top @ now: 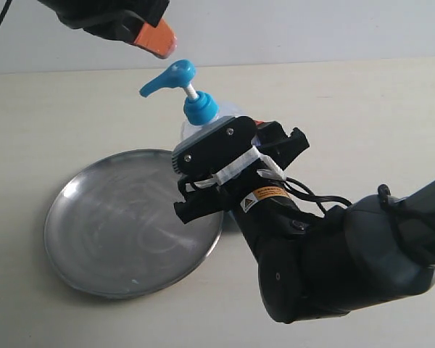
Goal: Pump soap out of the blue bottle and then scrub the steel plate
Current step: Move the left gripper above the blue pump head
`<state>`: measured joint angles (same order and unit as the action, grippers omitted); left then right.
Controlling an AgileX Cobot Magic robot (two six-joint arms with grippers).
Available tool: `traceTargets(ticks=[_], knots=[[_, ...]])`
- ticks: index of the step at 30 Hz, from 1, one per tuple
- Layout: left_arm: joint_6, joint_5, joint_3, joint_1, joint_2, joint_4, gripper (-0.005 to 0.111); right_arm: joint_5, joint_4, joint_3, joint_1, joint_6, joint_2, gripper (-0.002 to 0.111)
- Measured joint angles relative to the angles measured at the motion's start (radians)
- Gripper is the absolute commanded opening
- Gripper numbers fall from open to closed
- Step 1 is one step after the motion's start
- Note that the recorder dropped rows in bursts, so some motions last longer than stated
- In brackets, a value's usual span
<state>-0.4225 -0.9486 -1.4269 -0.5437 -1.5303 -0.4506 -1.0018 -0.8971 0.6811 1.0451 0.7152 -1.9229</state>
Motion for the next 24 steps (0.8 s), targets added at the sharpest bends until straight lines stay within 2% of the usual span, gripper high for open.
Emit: traceTargets(ticks=[24], knots=[[0.000, 0.008, -0.002, 0.000, -0.043, -0.022, 0.000, 0.000, 0.000, 0.000, 0.000, 0.000, 0.000, 0.000]])
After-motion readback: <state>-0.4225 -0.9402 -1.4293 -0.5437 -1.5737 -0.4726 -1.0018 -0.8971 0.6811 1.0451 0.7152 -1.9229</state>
